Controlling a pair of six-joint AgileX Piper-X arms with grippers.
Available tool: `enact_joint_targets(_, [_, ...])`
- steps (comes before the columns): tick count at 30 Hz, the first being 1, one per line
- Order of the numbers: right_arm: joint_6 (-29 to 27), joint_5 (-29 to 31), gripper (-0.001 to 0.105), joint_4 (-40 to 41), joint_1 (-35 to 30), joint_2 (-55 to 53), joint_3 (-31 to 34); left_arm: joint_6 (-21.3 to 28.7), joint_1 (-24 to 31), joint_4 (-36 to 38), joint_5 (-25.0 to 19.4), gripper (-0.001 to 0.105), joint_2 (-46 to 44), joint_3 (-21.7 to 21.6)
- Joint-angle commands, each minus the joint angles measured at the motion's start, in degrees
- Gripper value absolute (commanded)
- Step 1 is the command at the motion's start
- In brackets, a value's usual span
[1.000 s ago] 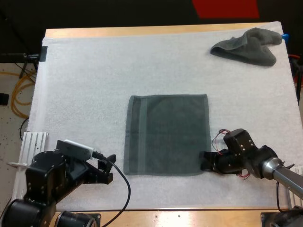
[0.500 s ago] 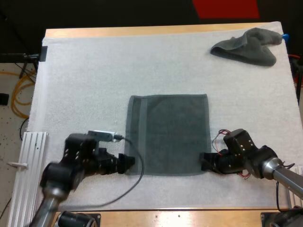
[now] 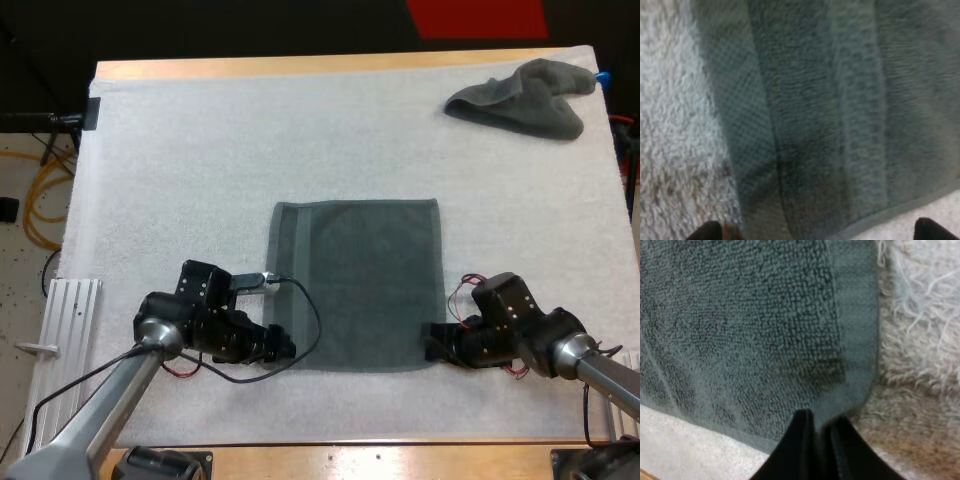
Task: Pick towel from pile fold and stack
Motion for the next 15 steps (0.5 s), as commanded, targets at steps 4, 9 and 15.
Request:
enact_joint_targets(4, [-0.9,0.3,0.000,0.2,0.2,0.0,0.0,0.4,0.0,-0.8,0.6,0.071,2.0,0.0])
enact_joint_targets(9, [-0.9,0.3,0.000,0.2,0.2,0.0,0.0,0.5,0.0,-1.2,5.4,0.069,4.2,0.0])
enact_joint_targets(15, [-0.9,0.3,0.000,0.2,0.2,0.0,0.0,0.0,-0.2,-1.1,7.4,0.047,6.0,0.0])
